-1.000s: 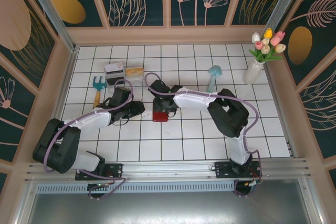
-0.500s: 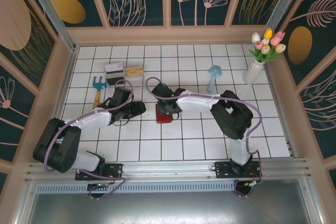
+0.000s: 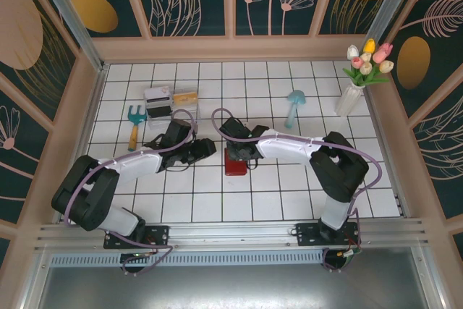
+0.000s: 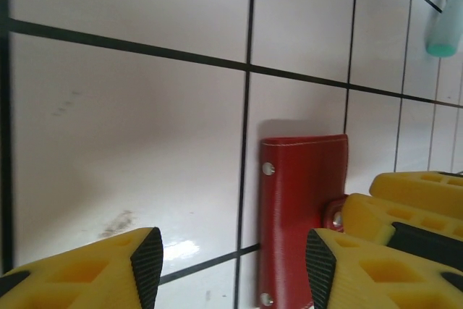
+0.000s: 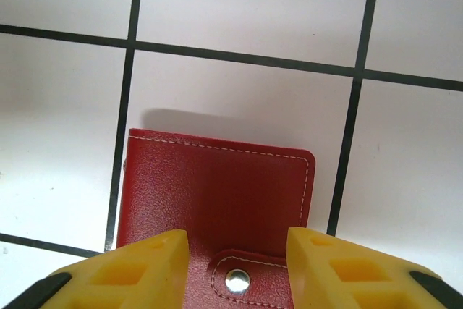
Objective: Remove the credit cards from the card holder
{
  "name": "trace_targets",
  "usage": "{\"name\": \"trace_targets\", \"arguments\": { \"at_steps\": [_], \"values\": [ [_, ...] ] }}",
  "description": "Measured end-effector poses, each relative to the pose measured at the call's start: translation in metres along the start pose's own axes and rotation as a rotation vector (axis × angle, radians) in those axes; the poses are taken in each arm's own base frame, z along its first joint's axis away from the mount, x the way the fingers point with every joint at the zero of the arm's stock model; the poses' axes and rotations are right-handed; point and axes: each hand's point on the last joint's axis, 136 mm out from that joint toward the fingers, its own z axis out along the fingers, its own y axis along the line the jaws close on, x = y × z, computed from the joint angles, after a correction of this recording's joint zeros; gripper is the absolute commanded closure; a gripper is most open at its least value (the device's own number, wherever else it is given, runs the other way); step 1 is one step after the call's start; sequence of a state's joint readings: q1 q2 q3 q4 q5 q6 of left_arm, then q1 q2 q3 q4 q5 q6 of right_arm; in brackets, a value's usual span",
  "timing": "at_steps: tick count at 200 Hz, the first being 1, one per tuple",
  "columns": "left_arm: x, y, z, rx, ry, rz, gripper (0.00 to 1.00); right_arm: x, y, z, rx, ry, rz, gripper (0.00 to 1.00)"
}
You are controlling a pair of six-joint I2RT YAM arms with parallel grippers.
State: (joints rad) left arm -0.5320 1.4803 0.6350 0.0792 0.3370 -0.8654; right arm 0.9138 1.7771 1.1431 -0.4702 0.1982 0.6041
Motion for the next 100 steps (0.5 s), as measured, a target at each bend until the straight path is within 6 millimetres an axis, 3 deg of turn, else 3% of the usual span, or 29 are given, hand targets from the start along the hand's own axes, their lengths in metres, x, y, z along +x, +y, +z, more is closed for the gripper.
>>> {"name": "trace_targets", "arguments": {
  "at_steps": [30, 54, 100],
  "values": [
    [0.008, -0.007, 0.009, 0.022, 0.026, -0.015, 0.53, 0.009, -0.002, 0.002, 0.005, 0.025, 0.043, 0.58],
    [0.015, -0.009, 0.016, 0.036, 0.056, -0.02, 0.58, 0.027, -0.008, 0.009, -0.01, 0.062, 0.058, 0.61],
    [0.027, -0.021, 0.024, 0.098, 0.111, -0.002, 0.62, 0.027, -0.005, 0.009, -0.1, 0.057, 0.094, 0.63]
  ]
}}
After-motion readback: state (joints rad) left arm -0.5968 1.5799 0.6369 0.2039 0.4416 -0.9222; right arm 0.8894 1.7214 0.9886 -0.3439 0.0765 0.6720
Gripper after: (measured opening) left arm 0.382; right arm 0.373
